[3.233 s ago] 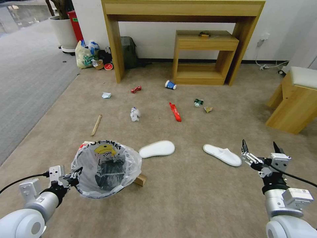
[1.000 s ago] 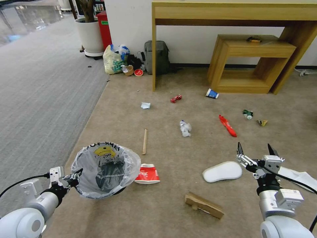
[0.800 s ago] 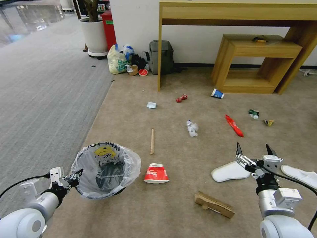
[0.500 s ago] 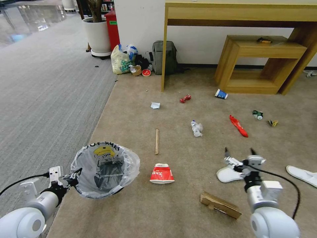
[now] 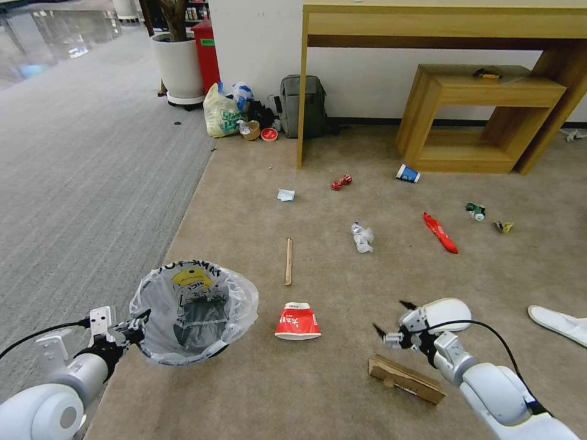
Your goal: Pick up the trash bin and place the garbage on the floor into it.
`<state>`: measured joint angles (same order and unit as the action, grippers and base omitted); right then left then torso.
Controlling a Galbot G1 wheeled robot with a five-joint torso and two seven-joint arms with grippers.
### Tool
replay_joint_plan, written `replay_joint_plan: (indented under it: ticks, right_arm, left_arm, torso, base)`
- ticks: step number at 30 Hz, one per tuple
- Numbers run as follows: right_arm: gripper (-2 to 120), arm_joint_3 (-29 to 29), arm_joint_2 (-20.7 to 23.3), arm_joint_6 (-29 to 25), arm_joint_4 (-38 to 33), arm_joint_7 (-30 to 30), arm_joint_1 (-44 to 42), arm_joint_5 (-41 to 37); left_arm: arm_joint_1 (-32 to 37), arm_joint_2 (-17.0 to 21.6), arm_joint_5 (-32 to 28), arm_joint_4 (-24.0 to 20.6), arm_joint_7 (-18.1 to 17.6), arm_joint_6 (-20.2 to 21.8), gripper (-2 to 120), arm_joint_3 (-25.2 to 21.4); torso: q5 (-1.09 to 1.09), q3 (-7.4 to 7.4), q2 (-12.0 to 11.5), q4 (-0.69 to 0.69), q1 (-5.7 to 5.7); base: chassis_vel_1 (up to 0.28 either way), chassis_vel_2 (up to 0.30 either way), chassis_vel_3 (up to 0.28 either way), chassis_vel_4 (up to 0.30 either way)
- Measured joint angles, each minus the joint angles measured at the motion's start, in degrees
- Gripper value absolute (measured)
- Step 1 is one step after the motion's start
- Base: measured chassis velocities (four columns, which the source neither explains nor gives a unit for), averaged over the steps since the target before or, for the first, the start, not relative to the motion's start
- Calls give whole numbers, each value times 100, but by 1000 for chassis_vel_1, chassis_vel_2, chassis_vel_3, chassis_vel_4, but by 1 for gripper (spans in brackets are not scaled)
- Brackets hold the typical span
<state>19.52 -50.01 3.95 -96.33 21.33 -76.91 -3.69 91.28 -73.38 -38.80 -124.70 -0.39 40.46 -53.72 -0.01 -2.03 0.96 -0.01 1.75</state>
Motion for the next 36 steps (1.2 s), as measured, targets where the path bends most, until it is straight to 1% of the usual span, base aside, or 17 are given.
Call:
replay_joint_plan:
  ticks: [1, 2, 4, 5, 8, 9, 12, 13, 16, 20, 22, 23, 24, 28, 33, 36]
  right_arm:
    - [100, -279, 20, -191, 254, 97, 208, 160]
    - [100, -479, 5, -335, 454, 118, 388, 262]
    - [100, -782, -69, -536, 822, 139, 703, 487]
    - [100, -782, -69, -536, 822, 139, 703, 487]
    - [100, -1209, -351, -1019, 1561, 112, 1324, 1065]
    - [100, -1209, -351, -1019, 1561, 112, 1324, 1065]
    - [100, -1435, -622, -1299, 2049, 178, 1701, 1560]
    - [100, -1435, -622, -1299, 2049, 178, 1701, 1560]
    - [100, -1655, -841, -1378, 2390, 214, 1872, 1725]
    - [100, -1708, -1004, -1479, 2606, 171, 1959, 1839]
    - [100, -1726, -1261, -1645, 2912, 20, 2122, 2076]
    - [100, -1726, -1299, -1665, 2952, -8, 2149, 2104]
    - [100, -1726, -1299, -1665, 2952, -8, 2149, 2104]
    - [100, -1723, -1530, -1706, 3211, -151, 2273, 2188]
    - [100, -1709, -1663, -1698, 3392, -205, 2293, 2193]
    - [100, -1639, -1848, -1737, 3587, -288, 2341, 2276]
  left_arm:
    - [15, -32, 22, -18, -1, 0, 0, -4]
    - [24, -50, 33, -30, -2, 1, 0, -5]
    - [31, -69, 45, -38, -5, 2, 0, -10]
    - [31, -69, 45, -38, -5, 2, 0, -10]
    - [46, -85, 69, -61, -16, 3, 0, -12]
    - [46, -85, 69, -61, -16, 3, 0, -12]
    - [85, -108, 80, -82, -20, 9, 0, -27]
    - [85, -108, 80, -82, -20, 9, 0, -27]
    - [119, -138, 90, -61, -23, 12, 0, -57]
    - [129, -146, 97, -27, -17, 12, 0, -68]
    - [129, -149, 100, 8, -2, 11, 0, -75]
    - [129, -149, 100, 16, 4, 10, 0, -75]
    - [129, -149, 100, 16, 4, 10, 0, -75]
    - [94, -139, 137, 93, 66, 5, 0, -58]
    - [61, -118, 144, 135, 75, 4, 0, -24]
    - [28, -108, 150, 182, 94, 4, 0, 4]
  torso:
    - [3, 0, 0, 0, 0]
    - [2, 0, 0, 0, 0]
    - [2, 0, 0, 0, 0]
    - [2, 0, 0, 0, 0]
    - [2, 0, 0, 1, 0]
    - [2, 0, 0, 1, 0]
    - [0, 0, 0, 1, 0]
    - [0, 0, 0, 1, 0]
    - [0, 0, 0, 0, 0]
    - [-1, 0, 0, 0, 0]
    - [1, 0, 0, 1, 0]
    - [0, 0, 0, 1, 0]
    - [0, 0, 0, 1, 0]
    - [0, 0, 0, 1, 0]
    - [-1, 0, 0, 0, 0]
    - [1, 0, 0, 0, 0]
  base:
    - [0, 0, 0, 0]
    - [0, 0, 0, 0]
    - [0, 0, 0, 0]
    - [0, 0, 0, 0]
    - [0, 0, 0, 0]
    - [0, 0, 0, 0]
    - [0, 0, 0, 0]
    - [0, 0, 0, 0]
    - [0, 0, 0, 0]
    - [0, 0, 0, 0]
    - [0, 0, 0, 0]
    - [0, 0, 0, 0]
    - [0, 0, 0, 0]
    - [0, 0, 0, 0]
    - [0, 0, 0, 0]
    - [0, 0, 0, 0]
